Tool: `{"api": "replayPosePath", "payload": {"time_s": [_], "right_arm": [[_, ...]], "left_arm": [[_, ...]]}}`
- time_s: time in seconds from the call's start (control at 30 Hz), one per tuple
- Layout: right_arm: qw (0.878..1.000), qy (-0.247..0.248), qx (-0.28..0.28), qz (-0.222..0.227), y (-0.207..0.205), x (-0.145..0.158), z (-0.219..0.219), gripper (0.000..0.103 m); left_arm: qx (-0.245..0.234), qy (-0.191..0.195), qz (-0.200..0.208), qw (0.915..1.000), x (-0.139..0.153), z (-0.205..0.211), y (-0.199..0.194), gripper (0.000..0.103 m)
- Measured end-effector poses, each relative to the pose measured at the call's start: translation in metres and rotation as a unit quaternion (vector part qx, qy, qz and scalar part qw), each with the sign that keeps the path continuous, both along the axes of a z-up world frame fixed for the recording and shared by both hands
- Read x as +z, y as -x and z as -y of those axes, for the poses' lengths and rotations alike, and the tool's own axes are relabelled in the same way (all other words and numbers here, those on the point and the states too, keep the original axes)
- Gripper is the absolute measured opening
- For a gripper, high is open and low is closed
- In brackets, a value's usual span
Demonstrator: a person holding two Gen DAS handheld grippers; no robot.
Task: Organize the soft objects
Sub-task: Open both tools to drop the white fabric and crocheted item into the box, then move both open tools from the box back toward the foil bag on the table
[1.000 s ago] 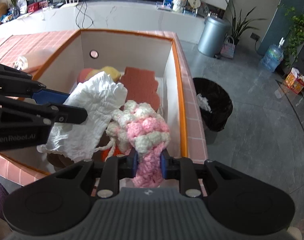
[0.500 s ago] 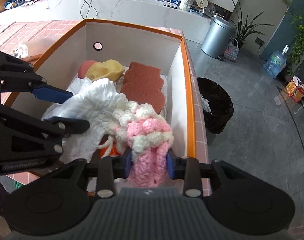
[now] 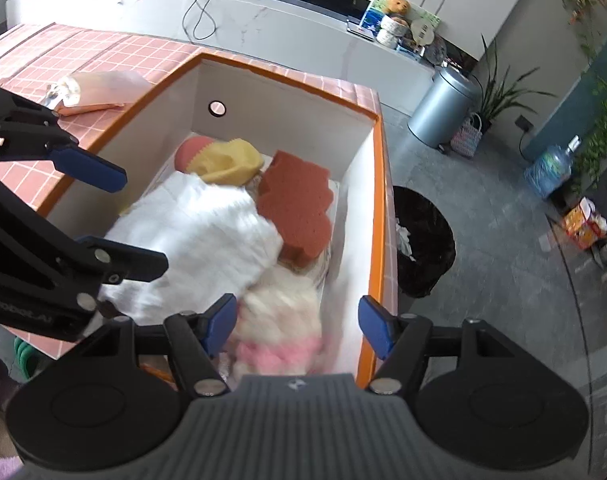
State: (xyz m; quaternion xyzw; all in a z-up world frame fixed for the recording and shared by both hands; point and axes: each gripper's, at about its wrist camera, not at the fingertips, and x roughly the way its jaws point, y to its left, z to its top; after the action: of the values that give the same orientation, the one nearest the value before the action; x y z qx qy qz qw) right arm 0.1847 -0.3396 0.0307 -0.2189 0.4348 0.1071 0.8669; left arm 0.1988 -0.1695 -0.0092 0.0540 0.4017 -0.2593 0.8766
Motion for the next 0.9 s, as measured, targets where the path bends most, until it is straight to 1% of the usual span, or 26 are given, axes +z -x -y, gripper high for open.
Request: {"api": "replayPosePath", "payload": {"time_s": [0.03,0.07,0.13,0.2,0.23,0.33,0.4,0.5,0.57,0.7,0.8,0.9], "right_arm": [[1.000,0.005,0.002,0.000,0.000,0.002,-0.002,0.079],[1.000,0.009,0.003,0.005,0.001,0.005,-0.003,0.081],[1.000,0.012,0.001,0.013,0.003,0.012,-0.005,0.082],[1.000,0.006,-0.004,0.023,0.006,0.020,-0.007,0.083],[1.000,0.002,-0.008,0.029,0.008,0.024,-0.008,0.086],[0.997,-0.004,-0.032,0.068,0.015,0.032,-0.012,0.087],[0.994,-0.014,-0.048,0.101,0.021,0.037,-0.017,0.087],[0.986,-0.050,-0.057,0.151,0.033,0.045,-0.030,0.087],[0.981,-0.071,-0.053,0.175,0.039,0.046,-0.043,0.087],[0.973,-0.057,-0.028,0.223,0.047,0.038,-0.081,0.087],[0.968,-0.074,-0.018,0.241,0.050,0.032,-0.106,0.087],[0.966,-0.112,-0.017,0.233,0.049,0.027,-0.126,0.087]], "left_arm": [[0.001,0.006,0.000,1.0000,0.003,-0.003,0.001,0.084],[0.004,0.013,0.002,0.9999,0.005,-0.006,0.002,0.084],[0.010,0.027,0.008,0.9996,0.010,-0.013,0.006,0.086],[0.020,0.051,0.020,0.9983,0.016,-0.024,0.011,0.087],[0.026,0.067,0.029,0.9970,0.019,-0.031,0.014,0.088],[0.050,0.119,0.048,0.9905,0.028,-0.052,0.020,0.088],[0.070,0.145,0.074,0.9842,0.033,-0.063,0.025,0.088],[0.102,0.150,0.114,0.9768,0.034,-0.078,0.032,0.088],[0.122,0.153,0.130,0.9720,0.034,-0.088,0.034,0.088],[0.163,0.149,0.152,0.9636,0.033,-0.114,0.040,0.087],[0.194,0.137,0.166,0.9572,0.028,-0.132,0.047,0.086],[0.222,0.127,0.174,0.9508,0.021,-0.151,0.054,0.086]]}}
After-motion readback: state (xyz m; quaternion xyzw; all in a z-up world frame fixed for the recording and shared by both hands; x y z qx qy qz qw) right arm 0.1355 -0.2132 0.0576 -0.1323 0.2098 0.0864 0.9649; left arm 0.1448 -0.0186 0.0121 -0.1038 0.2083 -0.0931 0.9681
